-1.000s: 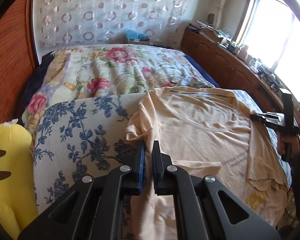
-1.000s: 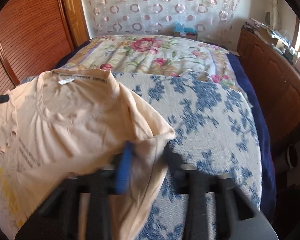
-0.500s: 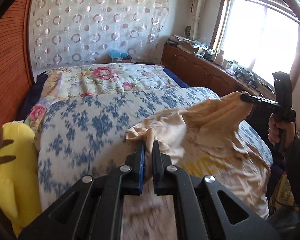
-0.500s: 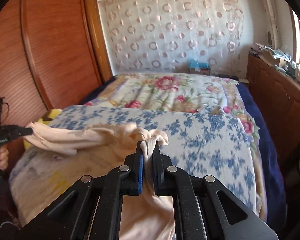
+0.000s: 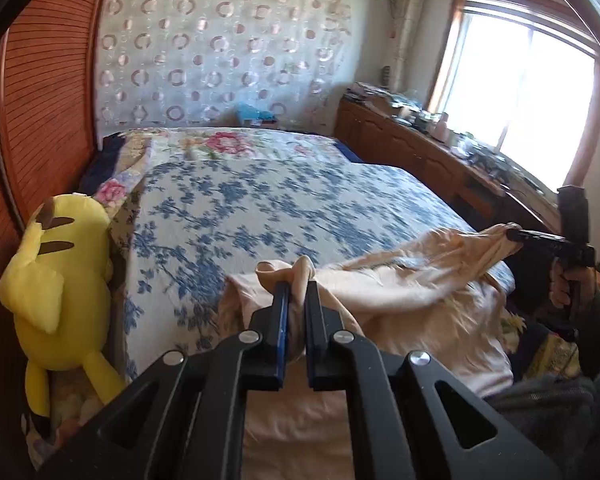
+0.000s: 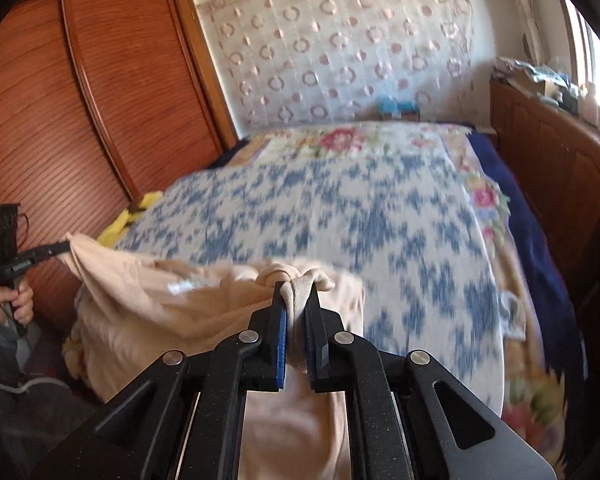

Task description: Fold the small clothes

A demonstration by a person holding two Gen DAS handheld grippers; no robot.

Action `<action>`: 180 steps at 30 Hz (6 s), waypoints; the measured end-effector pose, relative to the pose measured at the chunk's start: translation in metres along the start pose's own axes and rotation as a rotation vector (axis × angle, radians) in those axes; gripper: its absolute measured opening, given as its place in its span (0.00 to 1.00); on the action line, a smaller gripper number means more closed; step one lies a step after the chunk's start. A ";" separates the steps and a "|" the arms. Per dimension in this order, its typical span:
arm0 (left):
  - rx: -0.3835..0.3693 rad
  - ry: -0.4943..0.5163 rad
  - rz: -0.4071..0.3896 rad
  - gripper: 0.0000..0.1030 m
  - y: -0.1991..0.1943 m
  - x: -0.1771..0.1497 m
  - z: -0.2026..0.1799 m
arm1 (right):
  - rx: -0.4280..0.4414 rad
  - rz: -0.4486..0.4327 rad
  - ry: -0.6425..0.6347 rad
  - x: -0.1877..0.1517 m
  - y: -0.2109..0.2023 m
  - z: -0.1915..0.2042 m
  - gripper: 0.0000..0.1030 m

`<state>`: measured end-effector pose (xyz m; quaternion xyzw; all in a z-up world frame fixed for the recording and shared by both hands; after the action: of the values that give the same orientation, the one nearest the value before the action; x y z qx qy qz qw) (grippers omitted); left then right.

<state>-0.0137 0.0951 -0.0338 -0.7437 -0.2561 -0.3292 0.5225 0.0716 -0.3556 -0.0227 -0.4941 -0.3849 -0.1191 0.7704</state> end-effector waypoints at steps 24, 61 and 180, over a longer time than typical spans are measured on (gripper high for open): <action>0.173 0.001 0.157 0.26 0.078 -0.006 0.037 | -0.173 0.175 -0.102 -0.039 0.017 -0.002 0.34; 0.055 -0.017 0.083 0.08 0.095 0.008 0.028 | -0.081 0.145 -0.085 0.001 0.097 -0.004 0.06; 0.254 0.026 0.287 0.31 0.227 0.078 0.096 | -0.166 0.253 -0.030 0.098 0.214 -0.082 0.42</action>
<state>0.2230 0.1153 -0.1353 -0.6962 -0.1803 -0.2260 0.6570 0.2968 -0.3027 -0.1141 -0.6023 -0.3200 -0.0449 0.7299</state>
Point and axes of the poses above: each gripper's, at about its wrist camera, not at the fingertips, and y roughly the way its jaws point, z to its left, x to its top, the point moved 3 cm from there along y, roughly the way its jaws point, and after that the axes turned 1 degree about z, right-handed, at the moved point
